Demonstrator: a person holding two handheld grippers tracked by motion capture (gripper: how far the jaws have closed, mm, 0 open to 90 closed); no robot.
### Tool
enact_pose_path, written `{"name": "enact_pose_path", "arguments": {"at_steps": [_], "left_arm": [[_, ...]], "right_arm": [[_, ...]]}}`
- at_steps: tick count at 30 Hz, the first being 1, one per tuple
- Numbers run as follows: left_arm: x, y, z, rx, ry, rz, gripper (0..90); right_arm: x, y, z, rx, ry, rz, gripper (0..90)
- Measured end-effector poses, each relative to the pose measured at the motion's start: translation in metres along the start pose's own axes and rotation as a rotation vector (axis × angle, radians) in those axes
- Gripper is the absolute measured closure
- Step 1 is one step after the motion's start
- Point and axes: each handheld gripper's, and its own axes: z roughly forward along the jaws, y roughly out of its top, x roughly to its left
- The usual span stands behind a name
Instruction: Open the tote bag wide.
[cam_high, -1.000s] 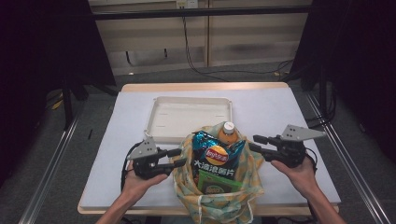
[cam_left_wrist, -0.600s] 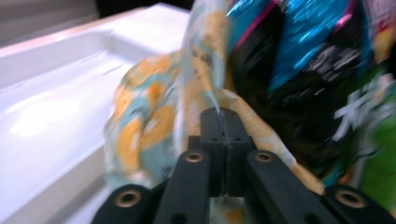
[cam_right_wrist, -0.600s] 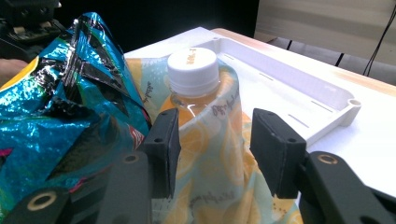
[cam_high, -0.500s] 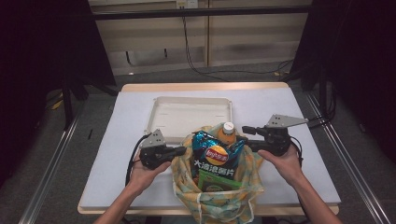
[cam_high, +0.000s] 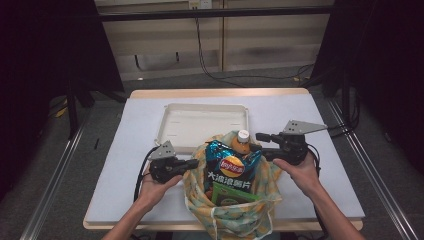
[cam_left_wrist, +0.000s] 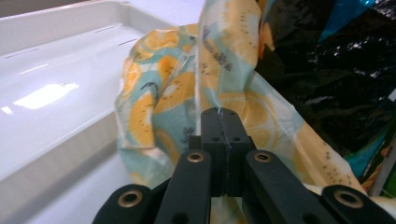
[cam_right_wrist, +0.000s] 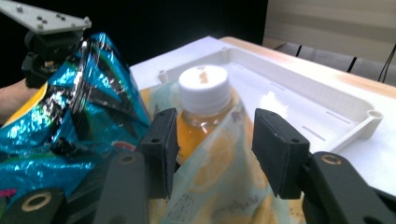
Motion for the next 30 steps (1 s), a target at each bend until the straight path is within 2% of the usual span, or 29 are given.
{"name": "enact_pose_path", "arguments": {"at_steps": [4, 5, 7, 9, 10, 12, 15, 20, 23, 24, 26, 28, 30], "left_arm": [[0.0, 0.0, 0.0, 0.01, 0.007, 0.011, 90.0], [0.001, -0.001, -0.001, 0.019, 0.014, 0.008, 90.0], [0.003, -0.003, -0.004, 0.019, 0.016, 0.0, 90.0], [0.006, -0.006, -0.006, 0.021, 0.018, -0.002, 90.0], [0.007, -0.007, -0.007, 0.019, 0.015, -0.002, 90.0], [0.007, -0.008, -0.007, 0.028, 0.023, 0.003, 90.0], [0.007, -0.009, -0.004, 0.047, 0.026, 0.018, 90.0], [0.005, -0.012, 0.005, 0.079, 0.025, 0.01, 90.0], [0.006, -0.011, 0.005, 0.071, 0.039, 0.011, 90.0], [0.007, -0.009, 0.005, 0.046, 0.042, 0.002, 90.0], [0.007, -0.007, 0.005, 0.028, 0.035, -0.001, 90.0], [0.005, -0.008, 0.007, 0.057, 0.051, 0.006, 90.0], [0.004, -0.01, 0.008, 0.073, 0.045, 0.011, 90.0]], "right_arm": [[0.001, -0.008, 0.01, 0.053, -0.001, -0.004, 51.4], [0.0, -0.009, 0.011, 0.055, -0.002, -0.004, 55.2], [-0.001, -0.01, 0.008, 0.045, -0.001, 0.002, 73.0], [-0.004, -0.012, 0.003, 0.036, -0.011, 0.009, 86.6], [-0.005, -0.013, 0.001, 0.035, -0.018, 0.016, 89.4], [-0.008, -0.018, -0.003, 0.033, -0.047, 0.038, 90.0], [-0.013, -0.026, -0.004, 0.044, -0.081, 0.039, 90.0], [-0.019, -0.039, 0.002, 0.066, -0.096, 0.033, 90.0], [-0.019, -0.043, 0.006, 0.073, -0.113, 0.02, 90.0], [-0.019, -0.044, 0.007, 0.081, -0.119, 0.023, 90.0], [-0.023, -0.048, 0.011, 0.112, -0.142, 0.016, 90.0], [-0.027, -0.056, 0.015, 0.149, -0.15, 0.023, 90.0], [-0.029, -0.062, 0.018, 0.179, -0.146, 0.025, 90.0]]}}
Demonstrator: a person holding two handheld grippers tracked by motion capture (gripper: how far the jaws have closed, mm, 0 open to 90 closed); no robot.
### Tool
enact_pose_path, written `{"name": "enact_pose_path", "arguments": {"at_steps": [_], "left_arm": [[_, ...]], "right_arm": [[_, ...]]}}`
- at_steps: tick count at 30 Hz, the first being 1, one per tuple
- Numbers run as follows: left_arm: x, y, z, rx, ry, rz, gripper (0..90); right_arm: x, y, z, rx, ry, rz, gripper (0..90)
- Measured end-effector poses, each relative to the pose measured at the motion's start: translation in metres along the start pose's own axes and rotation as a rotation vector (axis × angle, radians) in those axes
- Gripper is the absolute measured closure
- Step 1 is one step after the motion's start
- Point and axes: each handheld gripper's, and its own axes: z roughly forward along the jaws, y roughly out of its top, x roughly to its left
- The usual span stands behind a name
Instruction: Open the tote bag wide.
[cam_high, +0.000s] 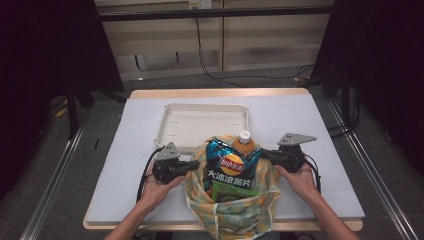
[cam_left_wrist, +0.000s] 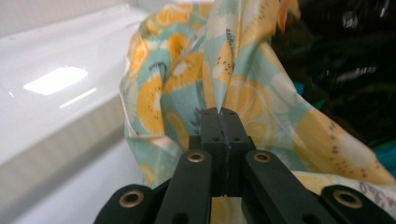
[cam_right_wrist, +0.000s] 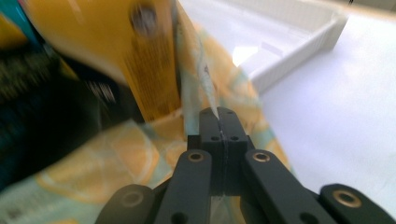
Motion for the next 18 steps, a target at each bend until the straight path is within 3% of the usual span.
{"name": "enact_pose_path", "arguments": {"at_steps": [9, 16, 18], "left_arm": [[0.002, -0.01, -0.005, 0.049, 0.01, -0.006, 90.0], [-0.003, -0.016, -0.004, 0.079, -0.027, 0.009, 90.0], [-0.005, -0.016, -0.004, 0.063, -0.028, -0.001, 90.0]], "right_arm": [[0.005, -0.01, 0.005, -0.011, 0.014, -0.014, 90.0], [0.007, -0.013, 0.01, 0.015, 0.024, -0.023, 90.0], [0.008, -0.014, 0.011, 0.026, 0.021, -0.026, 90.0]]}}
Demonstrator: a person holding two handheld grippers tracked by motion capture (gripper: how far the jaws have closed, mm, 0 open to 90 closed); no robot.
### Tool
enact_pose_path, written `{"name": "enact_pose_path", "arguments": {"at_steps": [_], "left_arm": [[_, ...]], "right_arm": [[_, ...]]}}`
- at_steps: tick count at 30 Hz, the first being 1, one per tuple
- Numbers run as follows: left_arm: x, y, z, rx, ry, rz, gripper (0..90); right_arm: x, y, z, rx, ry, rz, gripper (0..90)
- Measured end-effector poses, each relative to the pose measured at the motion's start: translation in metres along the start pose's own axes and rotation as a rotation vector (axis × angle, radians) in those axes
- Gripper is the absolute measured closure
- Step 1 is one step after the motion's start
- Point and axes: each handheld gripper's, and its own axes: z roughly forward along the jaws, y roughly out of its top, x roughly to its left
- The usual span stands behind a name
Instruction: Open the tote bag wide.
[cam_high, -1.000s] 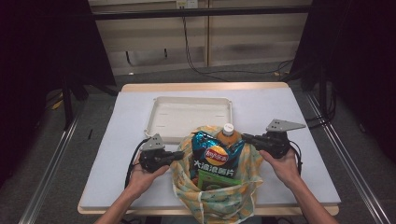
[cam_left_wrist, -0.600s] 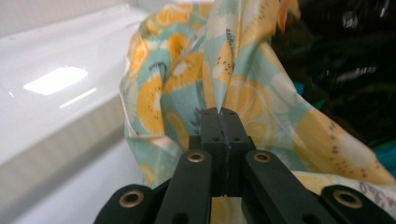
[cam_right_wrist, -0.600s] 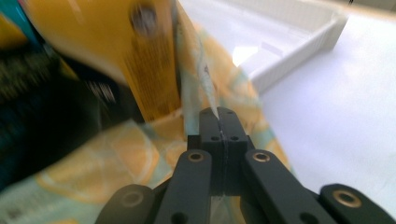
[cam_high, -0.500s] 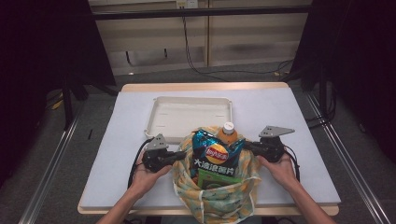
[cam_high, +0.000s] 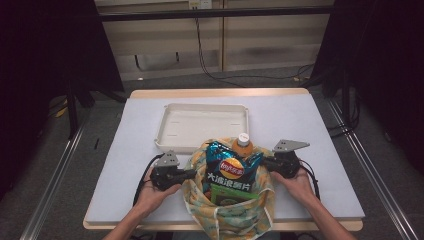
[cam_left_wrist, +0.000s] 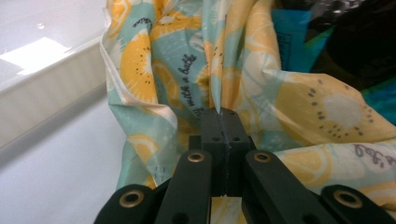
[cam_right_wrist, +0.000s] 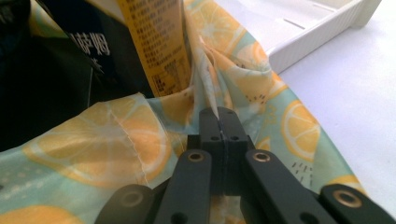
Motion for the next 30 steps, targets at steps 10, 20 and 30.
{"name": "enact_pose_path", "arguments": {"at_steps": [10, 20, 30], "left_arm": [[-0.006, 0.006, -0.013, -0.091, 0.0, 0.014, 72.5], [-0.025, 0.006, -0.037, -0.168, -0.019, -0.001, 48.4], [-0.044, 0.015, -0.043, -0.245, -0.125, 0.03, 44.8]], "right_arm": [[-0.007, 0.004, -0.02, -0.115, -0.008, 0.042, 76.6], [-0.002, 0.008, -0.05, -0.219, -0.045, 0.049, 50.5], [0.019, -0.006, -0.087, -0.267, -0.063, 0.041, 45.7]]}}
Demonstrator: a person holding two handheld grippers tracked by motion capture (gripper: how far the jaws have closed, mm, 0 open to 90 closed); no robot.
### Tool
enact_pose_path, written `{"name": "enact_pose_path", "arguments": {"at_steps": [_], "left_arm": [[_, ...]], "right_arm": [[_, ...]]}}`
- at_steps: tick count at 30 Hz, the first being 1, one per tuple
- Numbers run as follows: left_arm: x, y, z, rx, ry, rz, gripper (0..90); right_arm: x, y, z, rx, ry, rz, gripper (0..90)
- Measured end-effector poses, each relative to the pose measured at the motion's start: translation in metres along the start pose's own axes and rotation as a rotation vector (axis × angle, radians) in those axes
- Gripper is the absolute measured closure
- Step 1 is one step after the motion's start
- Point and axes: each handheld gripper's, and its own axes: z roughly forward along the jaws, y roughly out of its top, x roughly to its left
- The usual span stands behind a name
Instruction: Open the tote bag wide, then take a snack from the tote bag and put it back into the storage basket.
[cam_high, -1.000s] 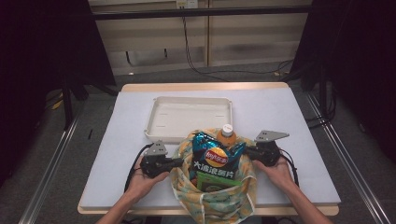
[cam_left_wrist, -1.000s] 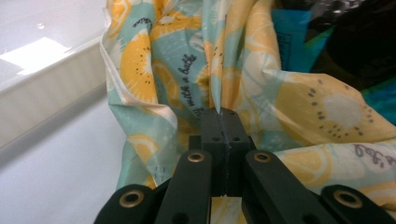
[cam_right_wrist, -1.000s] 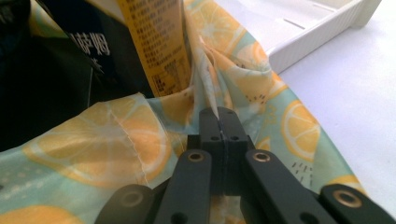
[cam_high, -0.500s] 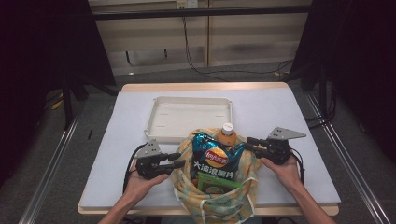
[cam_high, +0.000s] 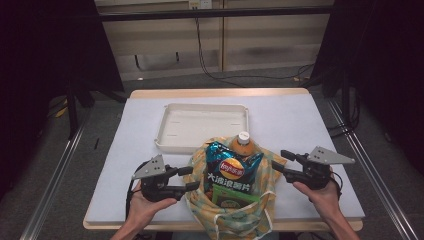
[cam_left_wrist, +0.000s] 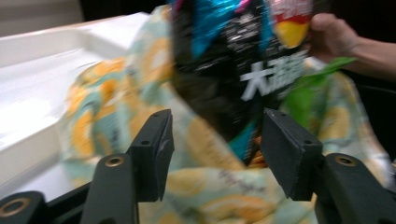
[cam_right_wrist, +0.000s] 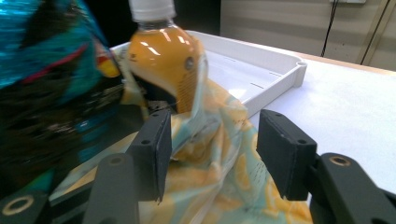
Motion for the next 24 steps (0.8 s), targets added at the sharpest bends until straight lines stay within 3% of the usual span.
{"name": "enact_pose_path", "arguments": {"at_steps": [5, 10, 14, 22, 24], "left_arm": [[-0.014, 0.005, 0.005, -0.007, -0.064, 0.043, 53.1], [-0.022, 0.011, 0.016, -0.02, -0.135, 0.058, 53.4], [-0.028, 0.014, 0.024, -0.005, -0.144, 0.07, 52.2], [-0.031, 0.017, 0.038, -0.003, -0.134, 0.09, 44.8], [-0.031, 0.018, 0.043, -0.004, -0.156, 0.096, 44.1]], "right_arm": [[0.011, -0.005, -0.012, 0.001, 0.015, -0.006, 46.4], [0.019, -0.011, -0.024, -0.001, 0.014, 0.003, 45.2], [0.025, -0.014, -0.031, -0.008, 0.029, 0.002, 45.4], [0.033, -0.021, -0.029, 0.033, 0.087, -0.008, 45.3], [0.033, -0.021, -0.027, 0.037, 0.093, -0.015, 45.4]]}}
